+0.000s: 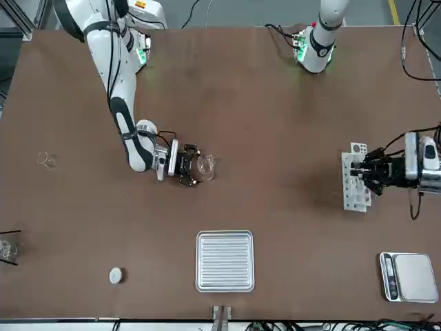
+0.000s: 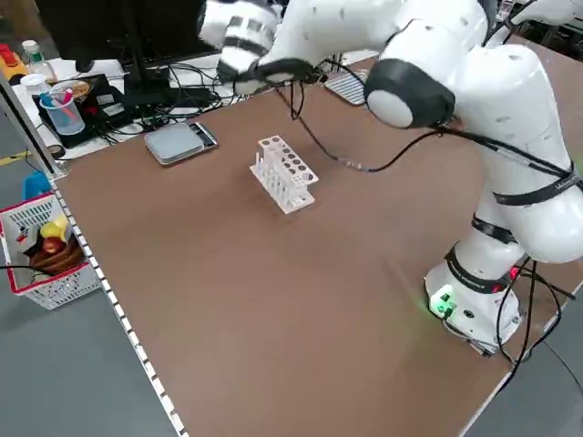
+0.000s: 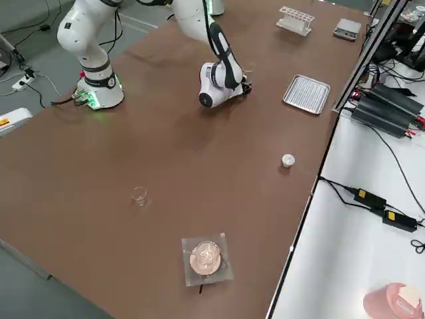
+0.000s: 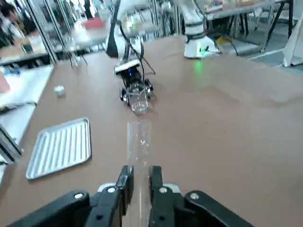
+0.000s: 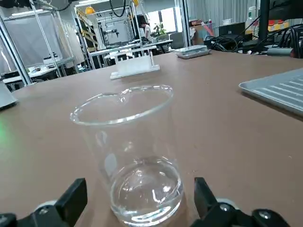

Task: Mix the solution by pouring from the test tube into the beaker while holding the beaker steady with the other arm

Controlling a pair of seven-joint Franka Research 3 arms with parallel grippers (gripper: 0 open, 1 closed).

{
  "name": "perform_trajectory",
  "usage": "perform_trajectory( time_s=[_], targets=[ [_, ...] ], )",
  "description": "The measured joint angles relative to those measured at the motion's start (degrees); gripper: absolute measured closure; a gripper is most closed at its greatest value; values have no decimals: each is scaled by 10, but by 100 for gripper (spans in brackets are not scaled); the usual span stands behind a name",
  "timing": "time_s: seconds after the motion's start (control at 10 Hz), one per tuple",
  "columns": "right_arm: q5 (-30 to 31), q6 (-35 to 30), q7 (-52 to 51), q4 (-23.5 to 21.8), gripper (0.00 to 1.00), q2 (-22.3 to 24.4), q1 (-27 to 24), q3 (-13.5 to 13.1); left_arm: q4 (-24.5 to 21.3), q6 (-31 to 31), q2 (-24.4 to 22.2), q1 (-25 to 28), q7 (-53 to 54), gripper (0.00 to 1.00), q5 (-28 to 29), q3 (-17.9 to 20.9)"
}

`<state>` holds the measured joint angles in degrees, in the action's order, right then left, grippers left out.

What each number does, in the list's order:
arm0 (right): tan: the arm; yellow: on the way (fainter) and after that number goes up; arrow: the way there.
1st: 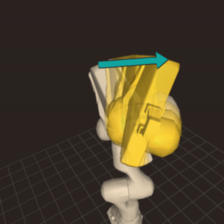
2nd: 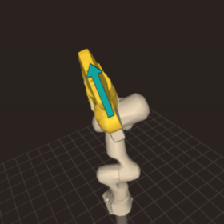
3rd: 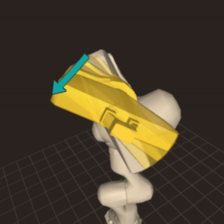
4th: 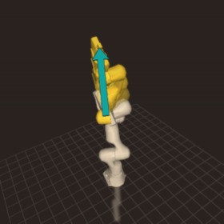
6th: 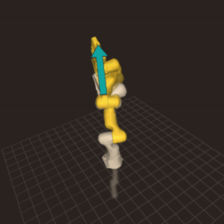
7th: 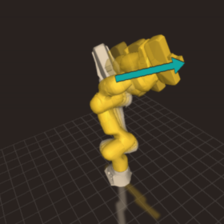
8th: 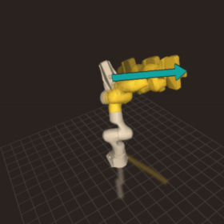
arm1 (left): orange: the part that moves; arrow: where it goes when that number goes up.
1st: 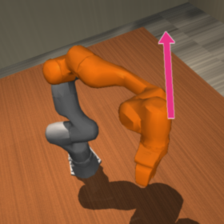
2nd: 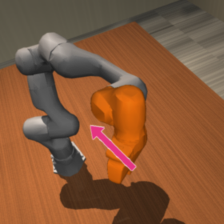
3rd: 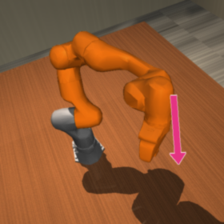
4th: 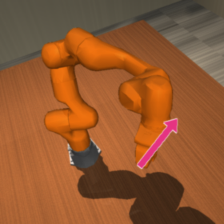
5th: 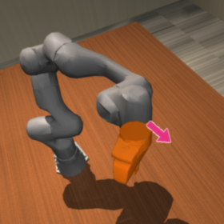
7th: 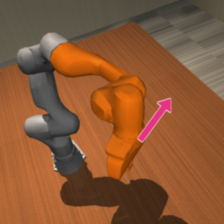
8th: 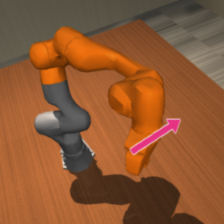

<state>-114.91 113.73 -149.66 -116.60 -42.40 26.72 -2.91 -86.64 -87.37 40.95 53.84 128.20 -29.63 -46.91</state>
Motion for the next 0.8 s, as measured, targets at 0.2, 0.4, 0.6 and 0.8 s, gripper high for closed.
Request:
perform_trajectory(
  time_s=[0.2,0.4,0.6,0.8],
  targets=[
    [0,0,2,0,0,0,0,0,2,28,23,47,34,78,-39,13],
    [1,0,6,-1,0,0,-1,-1,1,44,61,56,45,78,-125,50],
    [2,0,6,-3,0,0,-4,-3,-2,56,100,53,47,78,-168,57],
    [4,0,6,-4,0,0,-8,-4,-13,70,120,49,45,78,-179,78]
  ],
)
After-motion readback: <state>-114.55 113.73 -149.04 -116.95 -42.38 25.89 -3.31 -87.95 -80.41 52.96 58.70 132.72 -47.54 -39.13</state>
